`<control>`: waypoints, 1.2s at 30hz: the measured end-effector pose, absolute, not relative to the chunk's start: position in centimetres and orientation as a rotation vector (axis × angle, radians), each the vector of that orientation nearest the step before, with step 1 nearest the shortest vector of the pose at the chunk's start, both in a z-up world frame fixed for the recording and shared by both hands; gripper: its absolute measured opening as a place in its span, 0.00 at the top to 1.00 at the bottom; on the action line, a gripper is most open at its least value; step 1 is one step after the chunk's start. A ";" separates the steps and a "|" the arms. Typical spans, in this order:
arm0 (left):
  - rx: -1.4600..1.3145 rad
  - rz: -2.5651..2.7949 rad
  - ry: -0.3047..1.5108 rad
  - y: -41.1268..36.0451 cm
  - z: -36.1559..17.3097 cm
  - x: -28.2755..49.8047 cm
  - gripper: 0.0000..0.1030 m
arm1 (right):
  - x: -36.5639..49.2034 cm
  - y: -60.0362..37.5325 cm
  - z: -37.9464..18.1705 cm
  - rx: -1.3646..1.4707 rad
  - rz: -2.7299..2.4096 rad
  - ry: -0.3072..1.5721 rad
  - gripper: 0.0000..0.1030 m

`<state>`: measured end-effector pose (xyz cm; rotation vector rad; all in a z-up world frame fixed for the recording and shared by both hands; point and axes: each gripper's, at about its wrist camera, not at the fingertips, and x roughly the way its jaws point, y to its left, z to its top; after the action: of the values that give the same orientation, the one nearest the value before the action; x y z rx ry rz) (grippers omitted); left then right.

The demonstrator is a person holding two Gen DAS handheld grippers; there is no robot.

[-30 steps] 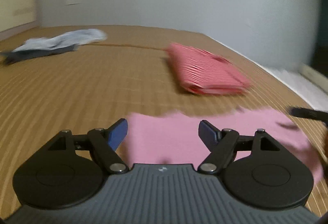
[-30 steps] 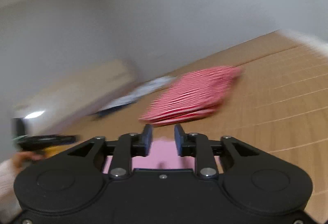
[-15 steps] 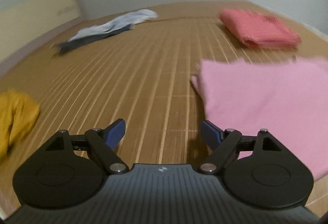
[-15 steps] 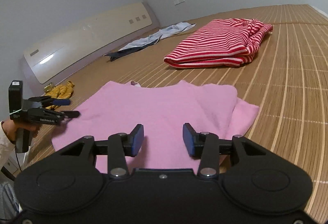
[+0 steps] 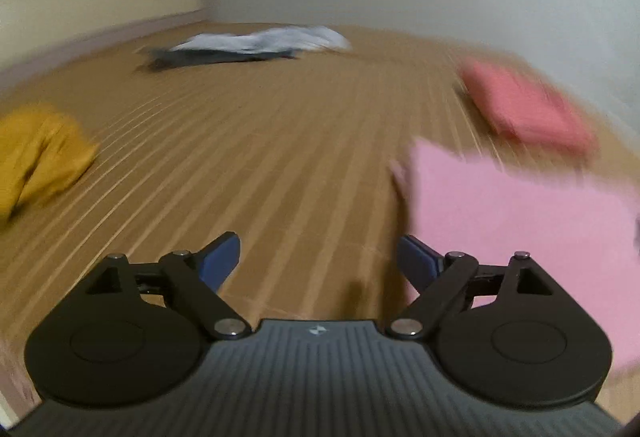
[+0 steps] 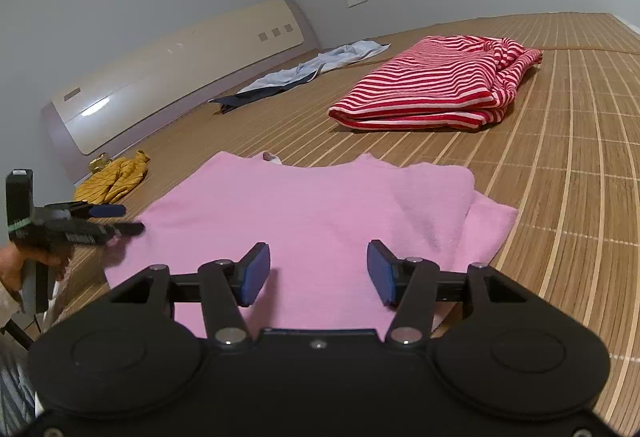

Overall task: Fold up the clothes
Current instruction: 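Move both grippers, open, to the side edge of the pink shirt, then grasp the shirt side with both grippers and fold it over lengthwise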

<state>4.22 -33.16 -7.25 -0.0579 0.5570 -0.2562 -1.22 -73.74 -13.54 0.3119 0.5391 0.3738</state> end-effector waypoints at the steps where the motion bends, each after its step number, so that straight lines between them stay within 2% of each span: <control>1: -0.143 -0.254 0.554 -32.0 -6.9 4.6 0.14 | -1.2 -73.5 -13.5 0.299 0.368 0.544 0.46; 5: -0.335 -0.309 0.554 -30.8 -5.8 5.4 0.13 | -1.4 -70.6 -13.2 0.122 0.295 0.562 0.44; 6: -0.334 -0.316 0.555 -31.0 -5.6 5.6 0.13 | -1.3 -69.8 -13.0 0.075 0.272 0.568 0.41; 10: -0.327 -0.338 0.551 -31.5 -4.3 5.9 0.12 | -2.9 -64.8 -10.7 -0.069 0.124 0.576 0.40; 12: -0.359 -0.344 0.550 -32.0 -3.7 6.4 0.12 | -4.6 -60.1 -9.4 -0.159 0.192 0.511 0.24; 16: -0.446 -0.401 0.570 -31.5 -3.2 7.4 0.08 | -6.0 -49.2 -9.5 -0.367 0.358 0.475 0.24; 18: -0.418 -0.391 0.581 -30.9 -3.1 7.4 0.08 | -5.2 -45.1 -10.8 -0.479 0.385 0.487 0.35; 24: -0.485 -0.357 0.607 -27.1 -3.4 7.2 0.07 | -3.1 -40.1 -12.9 -0.655 0.364 0.489 0.40; 25: -0.521 -0.352 0.617 -26.5 -3.7 7.2 0.07 | -3.0 -39.9 -13.0 -0.687 0.357 0.483 0.44; 26: -0.544 -0.354 0.624 -26.2 -3.8 7.1 0.07 | -2.8 -39.7 -13.3 -0.704 0.362 0.497 0.73; 27: -0.558 -0.366 0.634 -26.1 -3.9 7.1 0.07 | -2.5 -39.5 -13.7 -0.721 0.366 0.512 0.92; 29: -0.575 -0.409 0.679 -26.4 -4.3 7.2 0.06 | -2.2 -39.4 -14.0 -0.716 0.350 0.502 0.92; 36: -0.704 -0.539 0.893 -29.4 -7.1 8.7 0.04 | -3.6 -44.0 -9.5 -0.348 0.263 0.387 0.92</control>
<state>8.68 -29.43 -7.15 -0.7042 0.8926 -0.5393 -3.56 -44.04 -9.53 -0.3485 0.3868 0.2629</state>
